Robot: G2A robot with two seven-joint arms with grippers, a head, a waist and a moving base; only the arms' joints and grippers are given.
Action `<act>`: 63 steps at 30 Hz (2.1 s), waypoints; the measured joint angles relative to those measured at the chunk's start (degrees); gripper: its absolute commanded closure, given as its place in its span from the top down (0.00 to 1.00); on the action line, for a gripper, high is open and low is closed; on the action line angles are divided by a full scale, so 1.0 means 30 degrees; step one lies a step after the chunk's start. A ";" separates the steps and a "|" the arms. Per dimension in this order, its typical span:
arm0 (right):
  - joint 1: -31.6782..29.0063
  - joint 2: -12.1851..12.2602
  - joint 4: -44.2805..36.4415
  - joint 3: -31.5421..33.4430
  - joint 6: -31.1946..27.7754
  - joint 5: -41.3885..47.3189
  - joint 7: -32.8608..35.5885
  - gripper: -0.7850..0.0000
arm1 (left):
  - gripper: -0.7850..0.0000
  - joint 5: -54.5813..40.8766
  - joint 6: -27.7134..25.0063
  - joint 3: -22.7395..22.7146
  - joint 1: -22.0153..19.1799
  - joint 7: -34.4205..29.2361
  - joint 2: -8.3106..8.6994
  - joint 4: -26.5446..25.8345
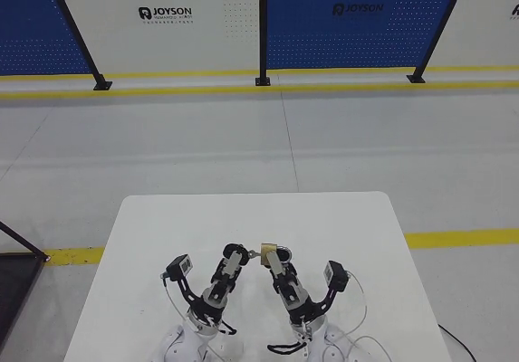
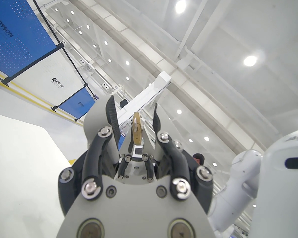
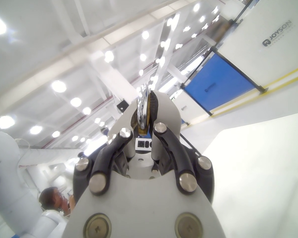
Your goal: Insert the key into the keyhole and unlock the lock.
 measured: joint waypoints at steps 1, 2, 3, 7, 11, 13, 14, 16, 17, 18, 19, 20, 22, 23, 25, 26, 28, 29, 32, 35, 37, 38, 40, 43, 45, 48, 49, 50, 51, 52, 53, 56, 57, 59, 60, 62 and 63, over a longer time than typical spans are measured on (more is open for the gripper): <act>-0.0051 0.0026 -0.0054 0.0077 0.0063 0.0018 0.0276 0.00 | 0.42 -0.0065 -0.0030 -0.0072 0.0031 -0.0229 0.0041 -0.0031; -0.0097 0.0053 -0.0118 0.0145 0.0151 0.0044 0.0589 0.00 | 0.44 -0.0144 -0.0032 -0.0152 0.0068 -0.0449 0.0084 -0.0078; -0.0151 0.0082 -0.0227 0.0224 0.0267 0.0130 0.0997 0.00 | 0.42 -0.0254 -0.0023 -0.0254 0.0127 -0.0715 0.0139 -0.0128; -0.0254 0.0133 -0.0491 0.0382 0.0463 0.0609 0.2085 0.00 | 0.32 -0.0144 -0.0012 -0.0597 0.0224 -0.1640 0.0306 -0.0161; -0.0307 0.0145 -0.0645 0.0515 0.0647 0.0890 0.2684 0.00 | 0.09 -0.0030 -0.0012 -0.0741 0.0344 -0.1849 0.0367 -0.0250; -0.0340 0.0146 -0.0706 0.0584 0.0696 0.0969 0.2859 0.00 | 0.12 -0.0152 -0.0012 -0.0753 0.0342 -0.1909 0.0379 -0.0167; -0.0356 0.0145 -0.0726 0.0609 0.0707 0.1003 0.2918 0.00 | 0.13 -0.0209 -0.0012 -0.0752 0.0323 -0.1966 0.0384 -0.0115; -0.0386 0.0141 -0.0770 0.0662 0.0715 0.1062 0.3031 0.00 | 0.12 -0.0319 -0.0012 -0.0736 0.0269 -0.2126 0.0393 -0.0019; -0.0394 0.0139 -0.0781 0.0683 0.0715 0.1066 0.3078 0.00 | 0.12 -0.0343 -0.0006 -0.0724 0.0249 -0.2200 0.0395 0.0008; -0.0404 0.0135 -0.0797 0.0711 0.0725 0.1058 0.3133 0.00 | 0.13 -0.0359 0.0023 -0.0710 0.0222 -0.2287 0.0398 0.0030; -0.0416 0.0132 -0.0807 0.0727 0.0739 0.1048 0.3173 0.00 | 0.14 -0.0367 0.0060 -0.0699 0.0207 -0.2336 0.0398 0.0036; -0.0427 0.0128 -0.0818 0.0739 0.0754 0.1047 0.3213 0.00 | 0.15 -0.0374 0.0109 -0.0683 0.0193 -0.2384 0.0397 0.0039; -0.0442 0.0117 -0.0844 0.0765 0.0781 0.1048 0.3301 0.00 | 0.15 -0.0392 0.0257 -0.0643 0.0156 -0.2469 0.0391 0.0030; -0.0448 0.0113 -0.0855 0.0778 0.0795 0.1039 0.3331 0.00 | 0.15 -0.0399 0.0312 -0.0630 0.0139 -0.2485 0.0386 0.0021; -0.0469 0.0102 -0.0880 0.0807 0.0811 0.1015 0.3379 0.00 | 0.07 -0.0373 0.0407 -0.0613 0.0109 -0.2502 0.0377 0.0003; -0.0480 0.0097 -0.0887 0.0818 0.0812 0.1012 0.3396 0.00 | 0.00 -0.0347 0.0437 -0.0609 0.0100 -0.2504 0.0374 -0.0004; -0.0499 0.0086 -0.0897 0.0835 0.0828 0.1010 0.3470 0.00 | 0.00 -0.0271 0.0495 -0.0608 0.0092 -0.2505 0.0367 -0.0018; -0.0502 0.0081 -0.0901 0.0841 0.0837 0.1011 0.3506 0.00 | 0.00 -0.0240 0.0512 -0.0608 0.0091 -0.2506 0.0365 -0.0023; -0.0510 0.0061 -0.0913 0.0849 0.0916 0.0995 0.3635 0.00 | 0.00 -0.0088 0.0535 -0.0631 0.0086 -0.2541 0.0365 -0.0046; -0.0521 0.0044 -0.0944 0.0850 0.0989 0.0941 0.3767 0.00 | 0.00 0.0235 0.0541 -0.0709 0.0114 -0.2520 0.0369 -0.0068; -0.0536 0.0035 -0.0966 0.0869 0.1007 0.0907 0.3817 0.00 | 0.00 0.0583 0.0531 -0.0804 0.0143 -0.2377 0.0367 -0.0088; -0.0546 0.0031 -0.0968 0.0878 0.1009 0.0906 0.3831 0.00 | 0.00 0.0756 0.0516 -0.0835 0.0164 -0.2289 0.0362 -0.0090; -0.0568 0.0022 -0.0983 0.0898 0.1024 0.0929 0.3875 0.00 | 0.00 0.1136 0.0484 -0.0874 0.0212 -0.2109 0.0347 -0.0086; -0.0600 0.0015 -0.1014 0.0942 0.1019 0.0940 0.3936 0.00 | 0.00 0.1975 0.0531 -0.1043 0.0254 -0.1745 0.0326 -0.0113; -0.0636 0.0017 -0.1042 0.0992 0.0990 0.0927 0.3991 0.00 | 0.00 0.2789 0.0614 -0.1141 0.0303 -0.1329 0.0293 -0.0126; -0.0704 0.0024 -0.1098 0.1071 0.0993 0.0948 0.4082 0.00 | 0.00 0.3920 0.0706 -0.1203 0.0380 -0.0573 0.0226 -0.0125; -0.0724 0.0025 -0.1118 0.1093 0.1005 0.0949 0.4105 0.00 | 0.00 0.4255 0.0743 -0.1217 0.0398 -0.0331 0.0205 -0.0125; -0.0745 0.0025 -0.1136 0.1110 0.1017 0.0954 0.4129 0.00 | 0.00 0.4616 0.0782 -0.1239 0.0410 -0.0082 0.0185 -0.0133; -0.0766 0.0026 -0.1155 0.1131 0.1038 0.0956 0.4175 0.00 | 0.00 0.5130 0.0844 -0.1277 0.0427 0.0281 0.0157 -0.0149; -0.0782 0.0028 -0.1170 0.1148 0.1062 0.0955 0.4217 0.00 | 0.00 0.5546 0.0902 -0.1303 0.0442 0.0574 0.0135 -0.0159; -0.0798 0.0029 -0.1184 0.1165 0.1087 0.0955 0.4265 0.00 | 0.00 0.5988 0.0973 -0.1325 0.0457 0.0879 0.0112 -0.0166; -0.0856 0.0036 -0.1249 0.1225 0.1210 0.0955 0.4431 0.00 | 0.00 0.7620 0.1324 -0.1409 0.0496 0.2050 0.0035 -0.0203; -0.0880 0.0040 -0.1276 0.1249 0.1266 0.0955 0.4510 0.00 | 0.00 0.8329 0.1502 -0.1425 0.0515 0.2573 0.0003 -0.0206; -0.0914 0.0045 -0.1327 0.1286 0.1333 0.0958 0.4609 0.00 | 0.00 0.9370 0.1761 -0.1416 0.0536 0.3365 -0.0041 -0.0187; -0.0938 0.0048 -0.1354 0.1305 0.1368 0.0964 0.4668 0.00 | 0.00 1.0084 0.1978 -0.1420 0.0535 0.3877 -0.0063 -0.0168; -0.0981 0.0048 -0.1385 0.1325 0.1425 0.1030 0.4744 0.00 | 0.00 1.1261 0.2395 -0.1425 0.0534 0.4643 -0.0088 -0.0142; -0.0999 0.0048 -0.1406 0.1336 0.1459 0.1072 0.4807 0.00 | 0.00 1.2032 0.2656 -0.1400 0.0536 0.5151 -0.0100 -0.0112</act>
